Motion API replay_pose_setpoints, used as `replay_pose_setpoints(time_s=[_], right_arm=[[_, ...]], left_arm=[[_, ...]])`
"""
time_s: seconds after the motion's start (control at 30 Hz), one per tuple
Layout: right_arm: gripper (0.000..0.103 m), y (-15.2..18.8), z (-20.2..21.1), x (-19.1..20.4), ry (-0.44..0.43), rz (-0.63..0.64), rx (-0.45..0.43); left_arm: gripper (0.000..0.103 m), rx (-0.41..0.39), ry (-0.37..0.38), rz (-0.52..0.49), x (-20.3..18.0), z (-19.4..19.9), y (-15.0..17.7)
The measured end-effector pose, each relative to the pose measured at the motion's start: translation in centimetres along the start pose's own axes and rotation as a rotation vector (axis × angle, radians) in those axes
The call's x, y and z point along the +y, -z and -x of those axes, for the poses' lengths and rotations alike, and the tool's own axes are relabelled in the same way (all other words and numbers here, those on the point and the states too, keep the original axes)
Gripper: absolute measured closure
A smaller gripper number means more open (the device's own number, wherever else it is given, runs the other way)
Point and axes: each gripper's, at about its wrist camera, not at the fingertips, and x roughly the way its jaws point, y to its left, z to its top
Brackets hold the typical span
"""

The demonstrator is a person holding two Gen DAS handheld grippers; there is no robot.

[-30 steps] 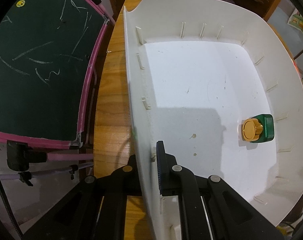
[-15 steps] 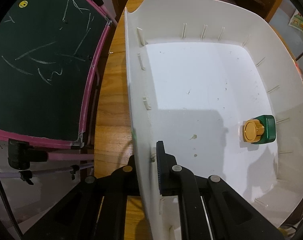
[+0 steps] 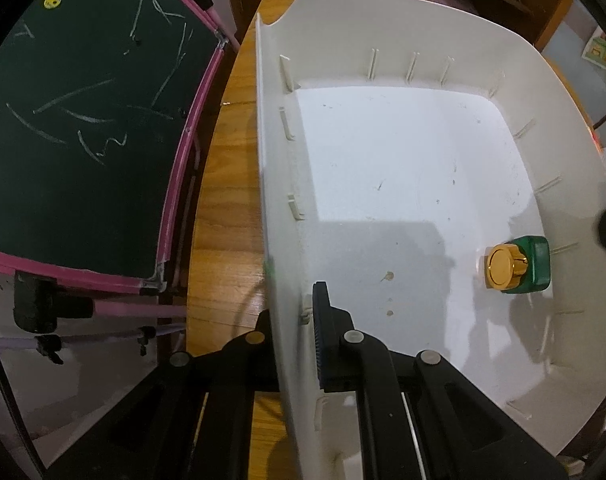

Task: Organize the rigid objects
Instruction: 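Carry the white scraper into the tray and release it with the right tool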

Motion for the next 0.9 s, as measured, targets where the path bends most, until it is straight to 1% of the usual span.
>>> replay_pose_setpoints(time_s=[0.17,0.33,0.53,0.7,0.9], right_arm=[[0.047,-1.4,-2.5,0.2,-0.023,-0.003,0.061],[0.047,-3.6,-4.9,0.1,-0.018,0.005,0.116],[0.047,-5.6,-8.6,0.0,-0.002,0.003,0.185],[0.047,-6.1,-11.0,-0.1,0.026,-0.001,0.232],[0.047,-5.6,-12.3,-0.3,0.044,-0.004,0.271]], left_arm=[[0.095,0.002,-0.001,0.001,-0.1,0.0,0.0],[0.095,0.006,0.006,0.008,0.0,0.0,0.0],[0.095,-0.007,-0.011,-0.019,-0.3,-0.1,0.2],[0.095,-0.013,-0.024,-0.039,-0.6,0.0,0.4],[0.095,-0.017,-0.029,-0.047,-0.8,0.1,0.4]])
